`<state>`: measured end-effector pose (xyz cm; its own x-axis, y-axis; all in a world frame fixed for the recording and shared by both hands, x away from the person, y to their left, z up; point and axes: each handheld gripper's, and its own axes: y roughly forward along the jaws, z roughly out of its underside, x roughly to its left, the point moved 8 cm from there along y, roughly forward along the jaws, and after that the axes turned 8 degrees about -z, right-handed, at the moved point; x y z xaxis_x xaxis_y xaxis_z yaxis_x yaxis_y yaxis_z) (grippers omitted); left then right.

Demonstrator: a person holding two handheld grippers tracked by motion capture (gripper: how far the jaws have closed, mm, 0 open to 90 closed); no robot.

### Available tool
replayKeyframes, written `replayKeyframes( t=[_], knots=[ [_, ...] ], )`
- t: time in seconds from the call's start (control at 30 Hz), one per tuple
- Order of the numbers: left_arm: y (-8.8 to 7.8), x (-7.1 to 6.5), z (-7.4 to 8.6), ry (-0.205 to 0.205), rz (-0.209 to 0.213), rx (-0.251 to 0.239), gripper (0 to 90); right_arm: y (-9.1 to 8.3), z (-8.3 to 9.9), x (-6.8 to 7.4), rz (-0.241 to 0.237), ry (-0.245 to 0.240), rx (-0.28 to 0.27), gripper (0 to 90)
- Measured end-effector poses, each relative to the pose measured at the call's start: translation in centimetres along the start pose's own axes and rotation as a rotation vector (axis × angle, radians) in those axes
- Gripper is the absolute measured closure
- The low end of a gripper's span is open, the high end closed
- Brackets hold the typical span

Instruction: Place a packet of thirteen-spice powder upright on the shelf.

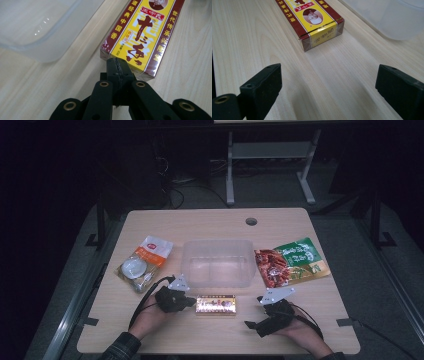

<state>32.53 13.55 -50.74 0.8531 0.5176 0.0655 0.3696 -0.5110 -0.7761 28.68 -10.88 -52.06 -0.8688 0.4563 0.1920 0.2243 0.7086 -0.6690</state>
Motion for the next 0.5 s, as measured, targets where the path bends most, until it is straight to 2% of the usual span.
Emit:
replayKeyframes(
  t=[0.07,0.1,0.13,0.17,0.2,0.23,0.27,0.3,0.43,0.5],
  knots=[
    [-0.8,0.5,-0.1,0.018,-0.002,-0.025,81.2,0.0,0.0,0.0,-0.001,0.001,-0.001,6.4],
    [-1.5,0.8,-0.4,0.046,0.012,-0.056,71.6,-0.1,0.0,0.0,-0.001,0.000,-0.002,6.3],
    [-1.5,0.8,-0.4,0.046,0.012,-0.056,66.4,-0.1,0.0,0.0,-0.001,0.000,-0.002,6.3],
    [-1.8,0.7,-0.6,0.060,0.048,-0.075,57.6,-0.1,0.0,0.0,-0.001,0.002,-0.003,6.3],
    [-1.9,0.5,-0.8,0.061,0.070,-0.098,57.6,-0.1,0.0,0.0,-0.001,0.002,-0.003,6.3],
    [-1.9,0.2,-1.0,0.088,0.093,-0.106,52.2,-0.1,0.0,0.0,-0.001,0.002,-0.003,6.4],
    [-1.8,0.0,-1.1,0.115,0.098,-0.113,47.8,0.0,0.0,0.0,0.000,0.001,-0.002,6.3],
    [-1.6,-0.2,-1.2,0.130,0.105,-0.116,37.2,-0.1,0.0,0.0,0.001,-0.003,-0.004,6.4],
    [-0.5,-1.0,-1.4,0.163,0.141,-0.095,30.0,-0.1,-0.1,-0.1,0.003,-0.002,-0.006,6.4],
    [0.0,-1.2,-1.4,0.182,0.147,-0.083,29.3,-0.1,-0.1,0.0,0.002,-0.002,-0.007,6.4]
  ],
)
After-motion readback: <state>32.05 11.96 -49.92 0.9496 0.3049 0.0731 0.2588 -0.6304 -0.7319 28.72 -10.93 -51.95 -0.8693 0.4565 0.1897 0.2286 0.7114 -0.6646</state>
